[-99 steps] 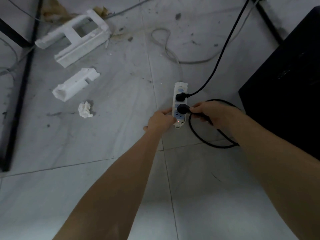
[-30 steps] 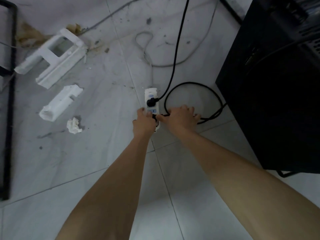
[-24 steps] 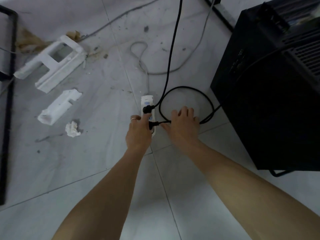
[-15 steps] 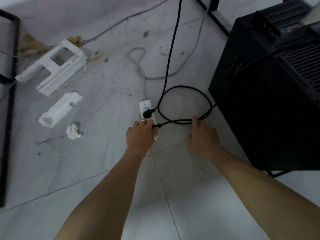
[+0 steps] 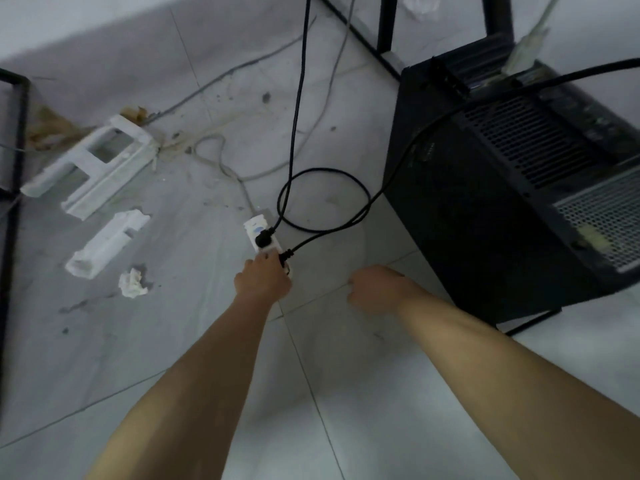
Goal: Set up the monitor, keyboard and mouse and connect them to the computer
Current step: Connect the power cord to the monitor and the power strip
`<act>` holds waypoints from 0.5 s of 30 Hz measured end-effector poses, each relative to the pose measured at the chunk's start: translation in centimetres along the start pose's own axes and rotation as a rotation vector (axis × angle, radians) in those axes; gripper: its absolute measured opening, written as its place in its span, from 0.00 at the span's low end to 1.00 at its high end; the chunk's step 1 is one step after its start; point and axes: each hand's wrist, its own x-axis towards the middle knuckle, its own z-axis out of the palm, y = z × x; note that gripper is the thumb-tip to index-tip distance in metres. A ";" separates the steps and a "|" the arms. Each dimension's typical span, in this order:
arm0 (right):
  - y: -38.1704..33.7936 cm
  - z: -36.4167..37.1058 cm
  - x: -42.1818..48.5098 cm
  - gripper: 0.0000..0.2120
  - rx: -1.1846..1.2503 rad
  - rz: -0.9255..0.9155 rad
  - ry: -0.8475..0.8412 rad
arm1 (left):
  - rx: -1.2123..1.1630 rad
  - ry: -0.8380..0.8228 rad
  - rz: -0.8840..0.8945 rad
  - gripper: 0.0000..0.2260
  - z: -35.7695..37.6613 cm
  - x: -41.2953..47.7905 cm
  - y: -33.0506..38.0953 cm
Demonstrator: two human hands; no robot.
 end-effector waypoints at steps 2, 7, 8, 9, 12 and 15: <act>0.2 -1.1 -1.6 0.18 -0.028 0.030 -0.020 | 0.042 -0.063 0.002 0.21 -0.9 -1.0 0.5; 0.7 -4.3 -4.7 0.18 -0.096 0.040 -0.010 | 0.269 -0.215 0.100 0.18 -3.7 -2.2 3.6; 0.6 -5.2 -5.6 0.17 -0.120 0.028 -0.008 | 0.298 -0.205 0.140 0.18 -4.7 -2.6 4.7; 0.5 -6.2 -6.5 0.17 -0.145 0.011 0.003 | 0.299 -0.177 0.188 0.18 -6.0 -3.3 6.0; 0.6 -9.7 -10.4 0.21 -0.173 -0.027 0.090 | 0.195 -0.053 0.348 0.18 -10.3 -5.9 10.3; 1.0 -13.1 -15.1 0.18 -0.179 -0.057 0.227 | -0.009 0.198 0.560 0.19 -13.3 -8.1 13.9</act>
